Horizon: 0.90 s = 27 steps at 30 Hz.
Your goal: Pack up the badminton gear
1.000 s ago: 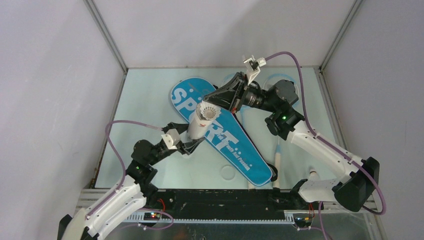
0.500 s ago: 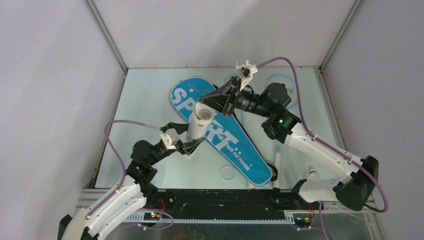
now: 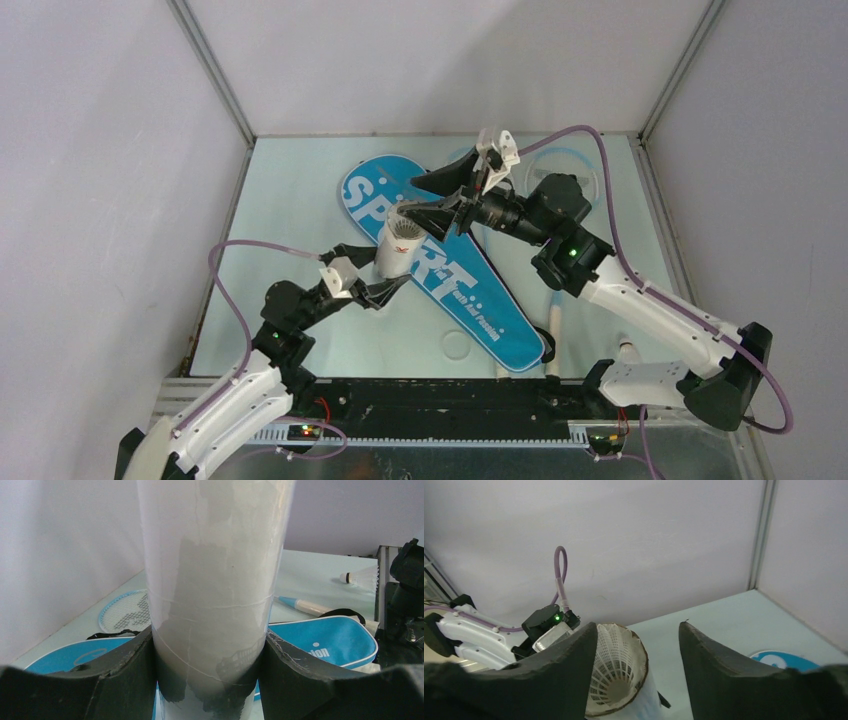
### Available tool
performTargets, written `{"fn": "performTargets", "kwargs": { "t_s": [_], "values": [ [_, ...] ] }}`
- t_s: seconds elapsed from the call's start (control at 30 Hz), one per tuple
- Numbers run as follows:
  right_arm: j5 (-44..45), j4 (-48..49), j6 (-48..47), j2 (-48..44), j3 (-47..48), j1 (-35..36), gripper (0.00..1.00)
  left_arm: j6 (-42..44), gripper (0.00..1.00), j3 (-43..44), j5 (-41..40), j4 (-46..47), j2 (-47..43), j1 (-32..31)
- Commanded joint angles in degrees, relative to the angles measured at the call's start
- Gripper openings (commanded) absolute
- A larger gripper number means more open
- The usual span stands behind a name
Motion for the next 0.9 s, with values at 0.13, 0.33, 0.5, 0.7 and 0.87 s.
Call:
{"fn": "performTargets", "kwargs": {
  "t_s": [0.13,0.33,0.5,0.7,0.87],
  "values": [
    [2.82,4.27,-3.23,-4.56,0.15,-0.91,0.95,-0.08,0.39,0.28,0.16,5.8,0.46,0.06],
    [5.78,-0.74,-4.06,-5.34,2.91,-2.98,0.99,0.06,0.4,0.04,0.09,6.26,0.58,0.06],
    [13.63,-11.26,-2.49,-7.92,3.09,-7.68,0.99,0.13,0.4,-0.15,-2.25,6.44,-0.41,0.07],
    [24.4,-32.61,3.39,-11.25,2.4,-19.77,0.99,-6.25,0.41,-2.62,-16.72,15.69,-1.21,0.06],
    [42.02,-43.28,7.18,-14.59,-5.19,-26.4,0.99,-7.22,0.43,-4.8,-24.79,19.6,-2.15,0.06]
  ]
}}
